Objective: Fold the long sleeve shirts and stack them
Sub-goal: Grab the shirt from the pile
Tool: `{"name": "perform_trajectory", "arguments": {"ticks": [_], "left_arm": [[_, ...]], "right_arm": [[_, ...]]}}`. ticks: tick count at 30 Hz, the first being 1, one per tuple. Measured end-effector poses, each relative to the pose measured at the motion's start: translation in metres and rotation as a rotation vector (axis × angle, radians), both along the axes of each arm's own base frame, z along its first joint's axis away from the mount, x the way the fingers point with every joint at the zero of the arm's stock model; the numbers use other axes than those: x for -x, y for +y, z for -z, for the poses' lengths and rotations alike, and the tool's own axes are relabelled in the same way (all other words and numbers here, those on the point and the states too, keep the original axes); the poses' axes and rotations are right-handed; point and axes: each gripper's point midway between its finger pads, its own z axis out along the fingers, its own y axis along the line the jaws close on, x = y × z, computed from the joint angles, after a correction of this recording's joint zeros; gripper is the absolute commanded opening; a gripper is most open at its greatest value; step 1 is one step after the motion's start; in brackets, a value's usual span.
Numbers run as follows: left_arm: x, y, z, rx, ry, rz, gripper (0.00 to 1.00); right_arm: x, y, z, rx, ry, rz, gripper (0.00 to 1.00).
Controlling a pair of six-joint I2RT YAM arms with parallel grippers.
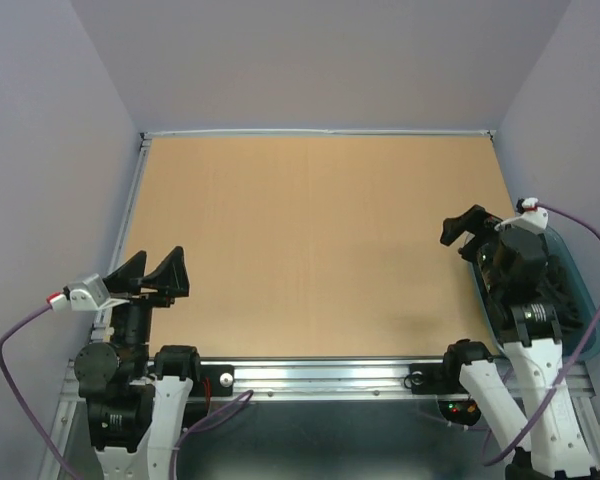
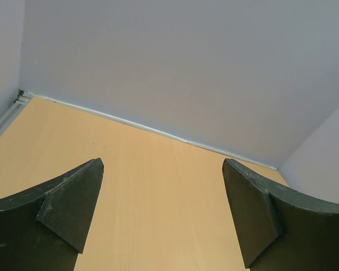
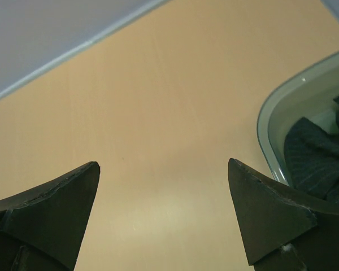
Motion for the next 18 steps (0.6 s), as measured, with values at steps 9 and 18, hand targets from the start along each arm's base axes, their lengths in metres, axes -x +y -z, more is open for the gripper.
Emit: {"name": "perform_trajectory", "arguments": {"ticks": [9, 18], "left_arm": [[-0.067, -0.016, 0.072, 0.045, 0.285, 0.067, 0.99], [-0.106, -0.031, 0.143, 0.025, 0.611, 0.135, 0.99]], "right_arm": [[-0.028, -0.028, 0.051, 0.010, 0.308, 0.214, 1.00], [-0.029, -0.063, 0.084, 0.058, 0.504, 0.485, 1.00]]}}
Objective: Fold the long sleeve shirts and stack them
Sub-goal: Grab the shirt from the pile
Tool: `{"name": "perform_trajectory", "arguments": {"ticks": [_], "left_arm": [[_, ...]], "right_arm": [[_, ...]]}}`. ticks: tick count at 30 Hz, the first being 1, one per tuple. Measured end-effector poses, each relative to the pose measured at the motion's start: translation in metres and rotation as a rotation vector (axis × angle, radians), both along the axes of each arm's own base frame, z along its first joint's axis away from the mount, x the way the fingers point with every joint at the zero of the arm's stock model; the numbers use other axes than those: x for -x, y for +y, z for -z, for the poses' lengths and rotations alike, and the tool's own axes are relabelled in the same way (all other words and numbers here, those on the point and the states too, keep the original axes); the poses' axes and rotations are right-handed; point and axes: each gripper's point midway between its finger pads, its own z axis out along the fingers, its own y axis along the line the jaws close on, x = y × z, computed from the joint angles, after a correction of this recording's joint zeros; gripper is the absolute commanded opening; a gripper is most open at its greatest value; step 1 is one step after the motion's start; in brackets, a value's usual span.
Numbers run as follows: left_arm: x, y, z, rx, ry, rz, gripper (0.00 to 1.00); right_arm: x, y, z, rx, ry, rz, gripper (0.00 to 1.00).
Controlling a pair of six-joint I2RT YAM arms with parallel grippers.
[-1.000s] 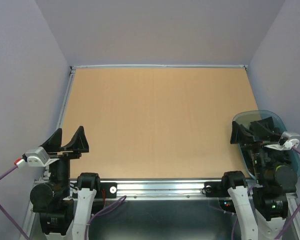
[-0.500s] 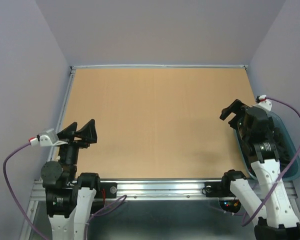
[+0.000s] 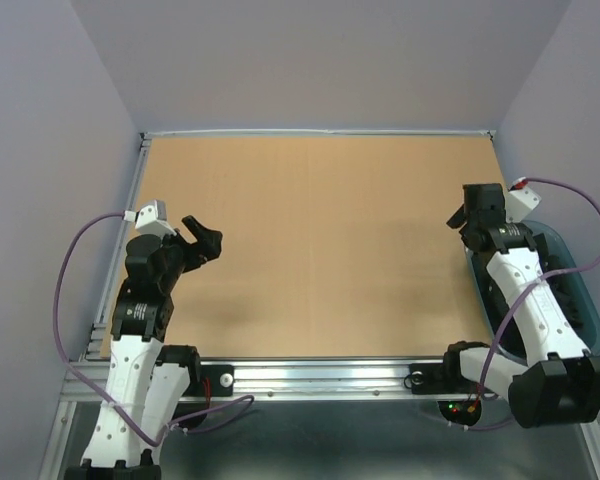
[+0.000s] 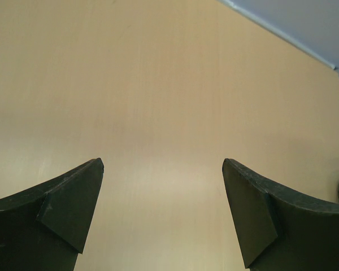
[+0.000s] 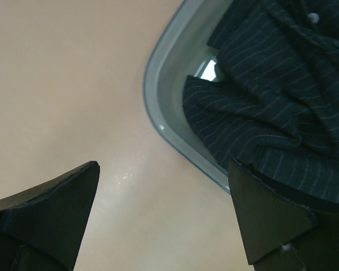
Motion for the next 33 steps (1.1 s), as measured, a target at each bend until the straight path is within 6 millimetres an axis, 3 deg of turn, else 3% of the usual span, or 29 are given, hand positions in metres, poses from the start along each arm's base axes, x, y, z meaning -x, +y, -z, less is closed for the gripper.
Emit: {"name": "perform_trajectory", "arguments": {"ticks": [4, 7, 12, 17, 23, 24, 27, 28, 29, 30, 31, 33], "left_arm": [[-0.005, -0.008, 0.014, -0.002, 0.059, 0.051, 0.99], [-0.007, -0.014, 0.013, 0.002, 0.050, 0.093, 0.99], [-0.010, -0.024, 0.016, 0.002, -0.004, 0.155, 0.99], [-0.007, -0.029, 0.030, 0.002, 0.013, 0.191, 0.99], [-0.009, -0.034, 0.020, 0.007, -0.038, 0.225, 0.99], [-0.009, -0.035, 0.020, 0.008, -0.038, 0.229, 0.99], [-0.009, -0.036, 0.020, 0.011, -0.039, 0.236, 0.99], [-0.009, -0.036, 0.019, 0.011, -0.040, 0.238, 0.99], [-0.009, -0.037, 0.019, 0.012, -0.044, 0.242, 0.99], [-0.009, -0.037, 0.018, 0.013, -0.046, 0.244, 0.99], [-0.009, -0.038, 0.018, 0.013, -0.048, 0.246, 0.99], [-0.009, -0.038, 0.018, 0.015, -0.049, 0.250, 0.99]], "right_arm": [[0.005, -0.029, 0.005, 0.033, 0.038, 0.166, 1.00], [0.023, -0.065, 0.012, 0.036, 0.064, 0.340, 1.00], [0.048, -0.098, 0.017, 0.002, 0.036, 0.575, 1.00], [0.057, -0.108, 0.032, -0.022, 0.039, 0.689, 1.00], [0.060, -0.107, 0.082, -0.032, 0.177, 0.739, 0.97], [0.064, -0.106, 0.091, -0.033, 0.207, 0.745, 0.93], [0.070, -0.104, 0.108, -0.034, 0.249, 0.758, 0.64], [0.071, -0.104, 0.110, -0.035, 0.251, 0.760, 0.53], [0.071, -0.104, 0.113, -0.036, 0.247, 0.765, 0.32], [0.072, -0.104, 0.113, -0.034, 0.247, 0.765, 0.24], [0.071, -0.105, 0.113, -0.031, 0.244, 0.761, 0.09], [0.069, -0.107, 0.111, -0.021, 0.234, 0.758, 0.01]]}}
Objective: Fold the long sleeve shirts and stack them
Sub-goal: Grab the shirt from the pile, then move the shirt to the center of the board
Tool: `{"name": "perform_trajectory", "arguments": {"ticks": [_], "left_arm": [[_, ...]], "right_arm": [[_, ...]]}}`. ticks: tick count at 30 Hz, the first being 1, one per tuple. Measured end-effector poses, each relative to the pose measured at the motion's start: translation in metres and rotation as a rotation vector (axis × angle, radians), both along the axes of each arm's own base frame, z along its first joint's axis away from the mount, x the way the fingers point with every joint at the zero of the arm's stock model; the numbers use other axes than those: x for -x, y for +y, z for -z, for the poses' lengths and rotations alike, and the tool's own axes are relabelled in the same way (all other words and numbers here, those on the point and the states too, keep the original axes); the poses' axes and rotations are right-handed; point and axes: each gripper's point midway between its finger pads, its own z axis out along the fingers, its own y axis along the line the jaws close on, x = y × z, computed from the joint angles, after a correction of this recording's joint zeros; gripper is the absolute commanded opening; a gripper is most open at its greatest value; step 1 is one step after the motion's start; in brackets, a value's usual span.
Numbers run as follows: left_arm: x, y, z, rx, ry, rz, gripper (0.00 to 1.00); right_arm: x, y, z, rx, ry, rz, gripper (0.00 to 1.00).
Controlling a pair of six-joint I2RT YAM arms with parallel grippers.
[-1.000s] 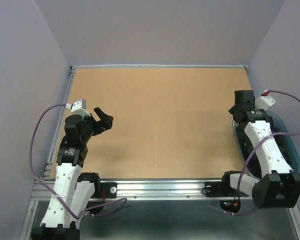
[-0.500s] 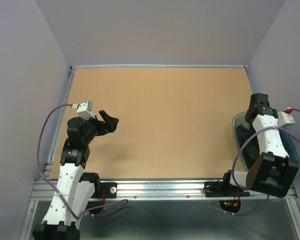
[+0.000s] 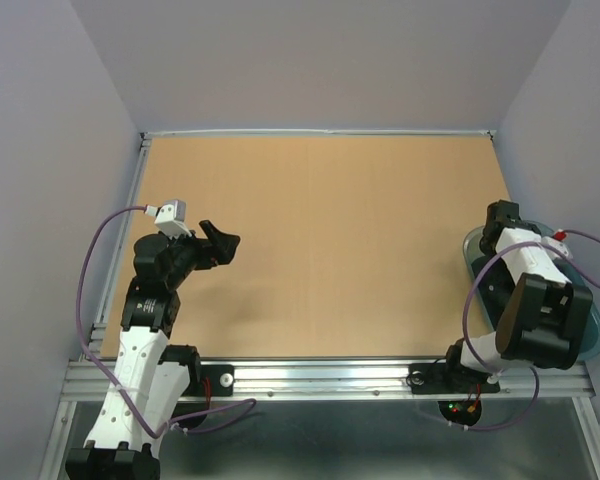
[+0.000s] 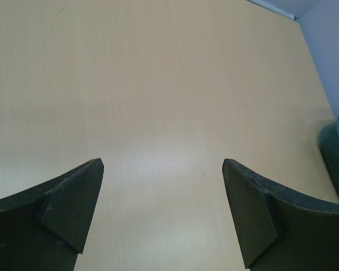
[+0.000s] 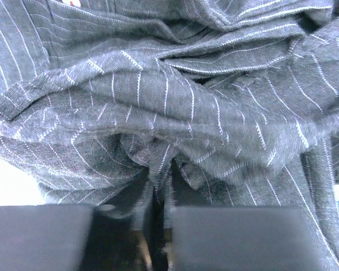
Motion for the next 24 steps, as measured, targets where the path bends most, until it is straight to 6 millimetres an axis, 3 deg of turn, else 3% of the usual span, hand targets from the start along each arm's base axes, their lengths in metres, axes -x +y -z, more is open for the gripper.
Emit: {"name": "perform_trajectory", "arguments": {"ticks": [4, 8, 12, 14, 17, 18, 19, 24], "left_arm": [[0.000, -0.001, 0.001, 0.001, 0.001, 0.004, 0.99], [0.000, -0.001, 0.000, 0.002, -0.003, 0.008, 0.99], [0.000, -0.001, -0.001, 0.003, -0.010, 0.009, 0.99], [-0.001, -0.002, -0.002, 0.004, -0.013, 0.010, 0.99], [-0.001, -0.002, -0.003, 0.005, -0.016, 0.011, 0.99], [-0.001, -0.002, -0.003, 0.005, -0.017, 0.011, 0.99], [-0.001, -0.002, -0.003, 0.005, -0.017, 0.011, 0.99], [-0.001, -0.002, -0.003, 0.004, -0.017, 0.011, 0.99]], "right_arm": [[0.003, -0.006, -0.016, 0.050, 0.001, -0.028, 0.01], [-0.001, -0.016, -0.058, 0.129, -0.032, -0.076, 0.01], [-0.024, -0.026, -0.127, 0.222, -0.130, -0.134, 0.00], [-0.041, -0.024, -0.171, 0.281, -0.197, -0.191, 0.00], [-0.072, -0.003, -0.239, 0.367, -0.295, -0.333, 0.00], [-0.087, 0.013, -0.266, 0.394, -0.333, -0.412, 0.01], [-0.093, 0.021, -0.280, 0.411, -0.346, -0.451, 0.01], [-0.145, 0.106, -0.398, 0.545, -0.520, -0.776, 0.01]]}}
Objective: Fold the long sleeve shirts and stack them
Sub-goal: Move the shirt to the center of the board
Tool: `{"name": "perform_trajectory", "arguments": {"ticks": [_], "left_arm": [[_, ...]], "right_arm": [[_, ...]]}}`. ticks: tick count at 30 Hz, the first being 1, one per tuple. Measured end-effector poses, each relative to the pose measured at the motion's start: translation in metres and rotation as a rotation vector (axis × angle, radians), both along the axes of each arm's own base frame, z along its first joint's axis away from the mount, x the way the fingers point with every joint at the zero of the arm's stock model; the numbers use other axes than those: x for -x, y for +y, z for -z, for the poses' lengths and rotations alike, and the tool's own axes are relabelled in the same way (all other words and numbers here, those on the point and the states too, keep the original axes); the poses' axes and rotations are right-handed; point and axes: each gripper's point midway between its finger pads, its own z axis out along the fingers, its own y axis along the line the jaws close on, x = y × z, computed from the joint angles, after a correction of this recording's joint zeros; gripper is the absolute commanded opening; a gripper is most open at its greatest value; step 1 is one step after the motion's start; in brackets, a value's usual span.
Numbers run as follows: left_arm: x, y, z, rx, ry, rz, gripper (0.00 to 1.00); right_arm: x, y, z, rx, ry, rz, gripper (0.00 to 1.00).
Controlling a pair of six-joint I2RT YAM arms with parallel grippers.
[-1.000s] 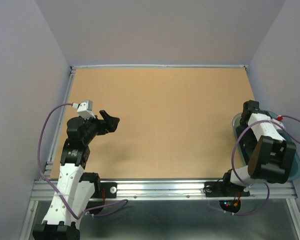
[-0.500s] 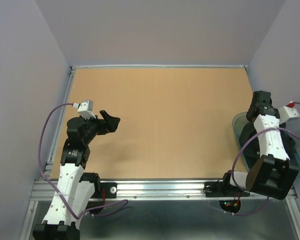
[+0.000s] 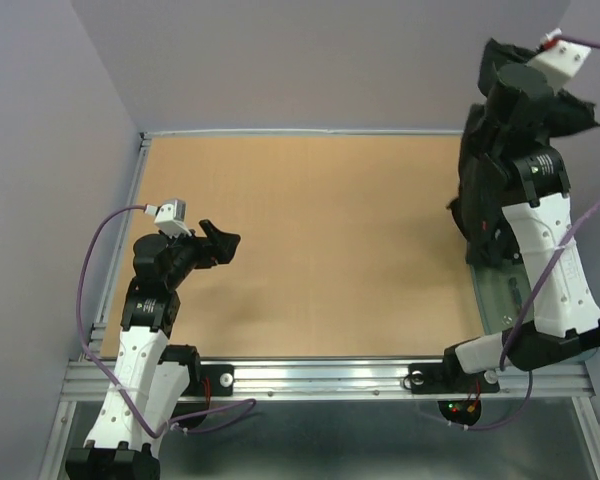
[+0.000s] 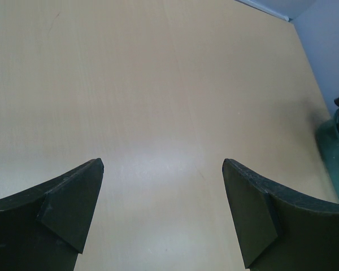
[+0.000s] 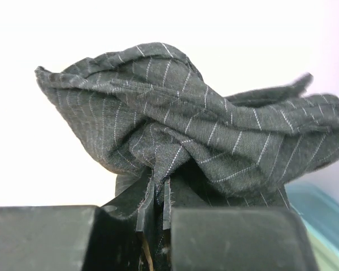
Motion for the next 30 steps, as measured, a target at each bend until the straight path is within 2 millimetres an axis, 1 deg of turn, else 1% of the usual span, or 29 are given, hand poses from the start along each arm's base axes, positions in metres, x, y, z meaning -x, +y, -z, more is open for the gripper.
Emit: {"name": "perform_trajectory", "arguments": {"ticks": [2, 3, 5, 6, 8, 9, 10, 11, 12, 13, 14, 15, 16, 17, 18, 19, 21, 22, 24, 26, 27, 28, 29, 30], "left_arm": [[0.000, 0.000, 0.000, 0.000, 0.000, 0.000, 0.99], [0.000, 0.000, 0.000, 0.000, 0.000, 0.000, 0.99], [0.000, 0.000, 0.000, 0.000, 0.000, 0.000, 0.99], [0.000, 0.000, 0.000, 0.000, 0.000, -0.001, 0.99], [0.000, 0.000, 0.000, 0.000, 0.001, -0.001, 0.99], [0.000, 0.000, 0.000, -0.001, 0.001, -0.003, 0.99], [0.000, 0.001, 0.000, -0.001, 0.000, -0.004, 0.99], [0.000, 0.001, 0.000, -0.002, 0.000, -0.004, 0.99], [0.000, 0.001, 0.000, -0.002, 0.001, -0.005, 0.99], [0.000, 0.001, 0.000, -0.002, 0.001, -0.005, 0.99], [0.000, 0.001, 0.000, -0.002, 0.001, -0.005, 0.99], [-0.001, 0.001, 0.000, -0.002, 0.001, -0.006, 0.99], [-0.001, 0.001, 0.000, -0.002, 0.001, -0.007, 0.99], [-0.001, 0.001, 0.000, -0.003, 0.000, -0.008, 0.99], [-0.001, 0.001, 0.000, -0.003, 0.000, -0.008, 0.99], [-0.001, 0.001, 0.000, -0.003, 0.000, -0.008, 0.99], [-0.001, 0.001, 0.000, -0.003, 0.000, -0.008, 0.99], [-0.001, 0.001, 0.000, -0.003, 0.000, -0.008, 0.99], [-0.001, 0.001, 0.000, -0.003, 0.000, -0.008, 0.99], [-0.001, 0.001, 0.000, -0.003, 0.000, -0.008, 0.99], [-0.001, 0.001, 0.000, -0.003, 0.001, -0.008, 0.99], [-0.001, 0.001, 0.000, -0.003, 0.001, -0.008, 0.99], [-0.001, 0.001, 0.000, -0.003, 0.001, -0.009, 0.99], [-0.001, 0.001, 0.001, -0.003, 0.001, -0.008, 0.99]], "right_arm": [[-0.015, 0.054, -0.047, 0.077, -0.067, -0.170, 0.01], [-0.019, 0.077, -0.060, 0.105, -0.085, -0.237, 0.01], [-0.021, 0.147, -0.088, 0.182, -0.132, -0.443, 0.01], [-0.020, 0.184, -0.098, 0.228, -0.154, -0.542, 0.00], [-0.015, 0.229, -0.101, 0.287, -0.162, -0.659, 0.01], [-0.011, 0.264, -0.096, 0.345, -0.149, -0.747, 0.01], [-0.009, 0.287, -0.090, 0.374, -0.143, -0.804, 0.03], [-0.009, 0.300, -0.084, 0.385, -0.137, -0.833, 0.07], [-0.010, 0.316, -0.072, 0.397, -0.125, -0.876, 0.11], [-0.013, 0.331, -0.049, 0.421, -0.080, -0.915, 0.28], [-0.015, 0.337, -0.036, 0.428, -0.056, -0.934, 0.44], [-0.019, 0.345, -0.018, 0.421, -0.033, -0.954, 0.59], [-0.020, 0.349, 0.001, 0.423, -0.001, -0.971, 0.70], [-0.023, 0.353, 0.024, 0.414, 0.038, -0.988, 0.84], [-0.023, 0.358, 0.050, 0.398, 0.079, -1.008, 0.89], [-0.022, 0.358, 0.080, 0.396, 0.138, -1.020, 0.94], [-0.019, 0.355, 0.120, 0.384, 0.213, -1.027, 0.96], [-0.014, 0.351, 0.142, 0.380, 0.259, -1.026, 0.97], [-0.004, 0.336, 0.173, 0.360, 0.318, -1.003, 0.97], [0.007, 0.313, 0.187, 0.326, 0.332, -0.960, 0.95], [0.014, 0.298, 0.191, 0.303, 0.333, -0.935, 0.93], [0.019, 0.280, 0.192, 0.267, 0.320, -0.899, 0.92], [0.022, 0.269, 0.191, 0.234, 0.301, -0.875, 0.89], [0.028, 0.246, 0.191, 0.183, 0.278, -0.832, 0.88]]}}
